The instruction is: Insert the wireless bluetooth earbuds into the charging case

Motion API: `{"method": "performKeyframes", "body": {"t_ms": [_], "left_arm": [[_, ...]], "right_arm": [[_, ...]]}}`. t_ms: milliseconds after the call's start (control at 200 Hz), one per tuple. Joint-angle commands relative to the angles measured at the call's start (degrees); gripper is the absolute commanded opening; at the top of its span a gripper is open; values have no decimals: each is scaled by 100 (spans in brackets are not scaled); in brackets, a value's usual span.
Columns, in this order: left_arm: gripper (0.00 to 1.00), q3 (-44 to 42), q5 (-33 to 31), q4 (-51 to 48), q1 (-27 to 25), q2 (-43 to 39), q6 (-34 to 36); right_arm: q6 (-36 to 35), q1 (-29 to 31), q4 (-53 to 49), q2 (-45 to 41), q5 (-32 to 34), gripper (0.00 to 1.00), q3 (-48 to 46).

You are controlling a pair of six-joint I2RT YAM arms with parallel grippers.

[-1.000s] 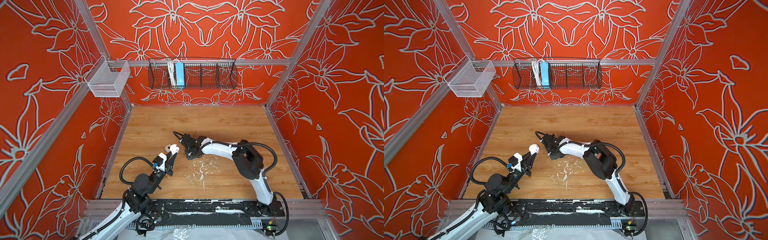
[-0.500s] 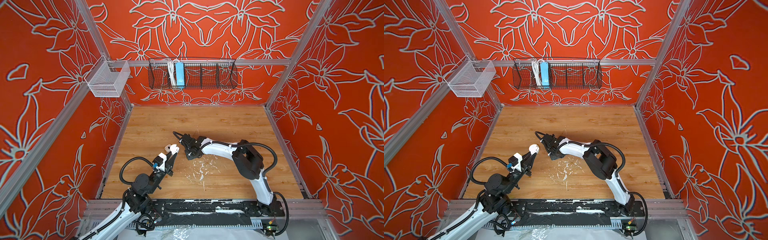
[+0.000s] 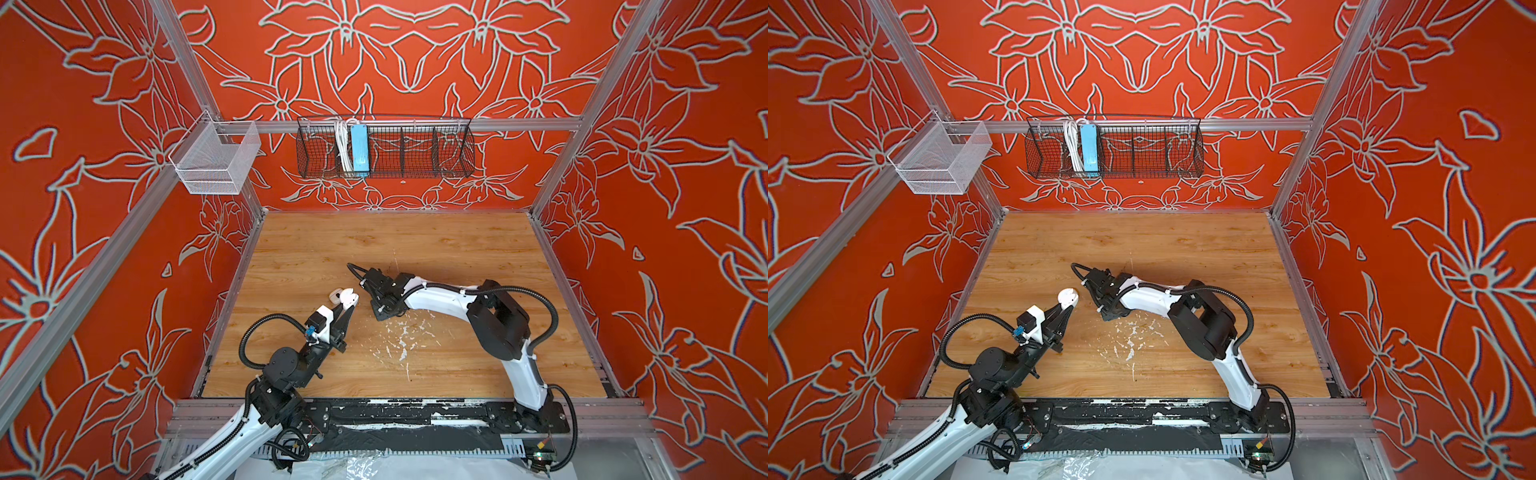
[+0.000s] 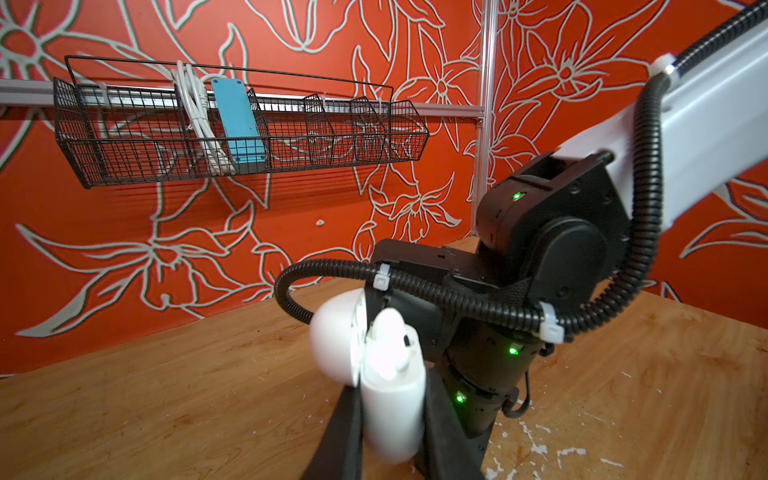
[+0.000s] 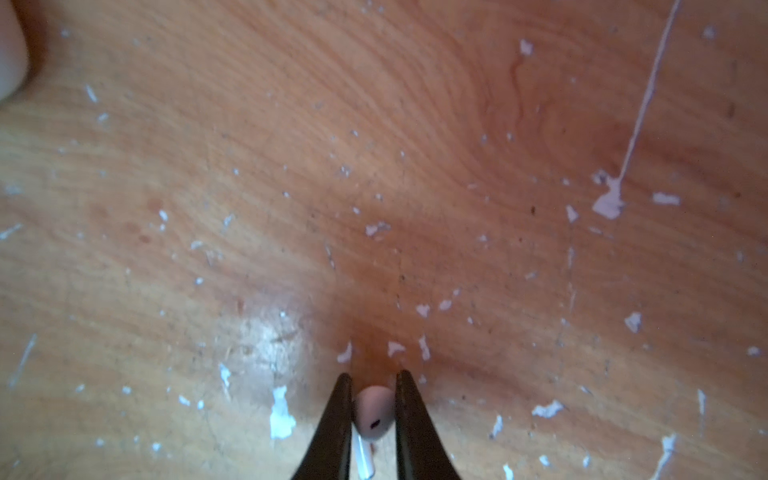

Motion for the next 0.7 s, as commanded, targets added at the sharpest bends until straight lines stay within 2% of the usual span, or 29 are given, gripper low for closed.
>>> {"method": "performKeyframes", "body": {"t_ms": [0,440,545,696], "left_arm": [[0,-32,1,164,-21,18,-56],[0,29,239,297,-21,279,-39],[0,38,221,304,-21,334,-56],[0,47,200,266,-21,293,-56]], "right_arm": [[212,31,139,-611,80,16,-323],[281,32,1876,-2833,98,14,-2213],[150,38,1738,-2818,118,15,-2163],[63,45,1025,-2152,134,17,-1628]]}}
